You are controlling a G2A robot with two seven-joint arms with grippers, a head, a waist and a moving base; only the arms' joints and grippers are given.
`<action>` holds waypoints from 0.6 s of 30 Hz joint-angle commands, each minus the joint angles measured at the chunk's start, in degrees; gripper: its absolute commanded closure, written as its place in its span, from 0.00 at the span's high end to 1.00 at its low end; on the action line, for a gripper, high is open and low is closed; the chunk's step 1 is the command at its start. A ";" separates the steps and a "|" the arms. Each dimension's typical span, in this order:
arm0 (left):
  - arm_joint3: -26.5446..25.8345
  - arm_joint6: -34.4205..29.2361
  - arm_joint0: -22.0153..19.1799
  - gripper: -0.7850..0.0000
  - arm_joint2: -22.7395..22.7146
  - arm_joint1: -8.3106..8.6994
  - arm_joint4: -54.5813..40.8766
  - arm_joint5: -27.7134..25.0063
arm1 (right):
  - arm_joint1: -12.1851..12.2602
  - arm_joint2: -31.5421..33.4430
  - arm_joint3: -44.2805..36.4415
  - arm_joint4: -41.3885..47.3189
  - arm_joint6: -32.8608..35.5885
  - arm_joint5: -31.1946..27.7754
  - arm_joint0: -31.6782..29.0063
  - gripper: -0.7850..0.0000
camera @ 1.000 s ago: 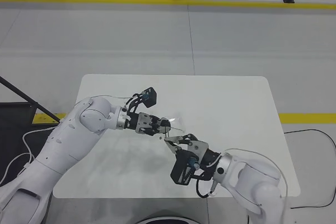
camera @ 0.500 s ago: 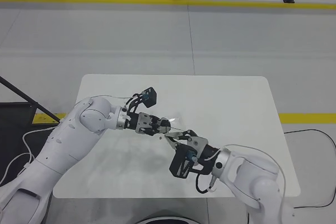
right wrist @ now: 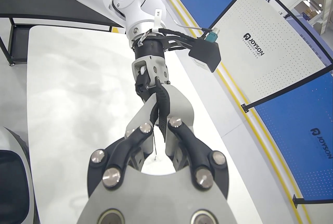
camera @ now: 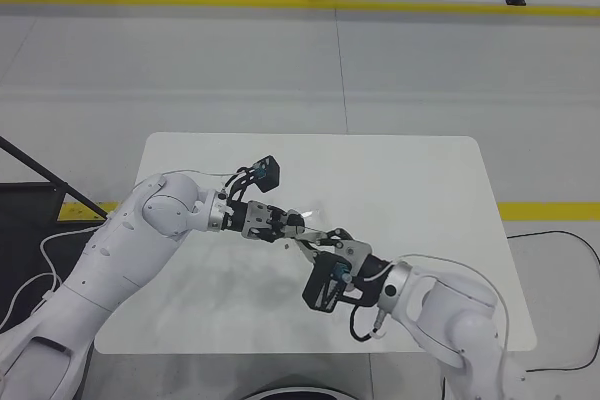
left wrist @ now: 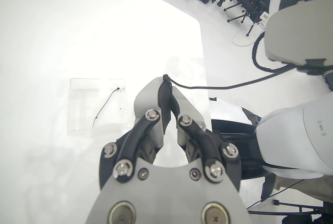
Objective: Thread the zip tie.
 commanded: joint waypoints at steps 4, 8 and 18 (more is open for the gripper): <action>0.00 0.00 0.00 0.00 0.00 0.00 0.00 0.00 | 0.13 -0.21 -0.09 -0.64 0.08 0.81 0.05 0.00; 0.00 0.00 0.00 0.00 0.00 0.00 0.00 0.00 | 0.25 -0.66 -0.18 -0.82 0.20 0.61 0.11 0.00; 0.00 0.00 0.00 0.00 0.00 0.00 0.00 0.00 | 0.66 -0.65 -0.74 -1.16 -0.18 0.64 -0.51 0.00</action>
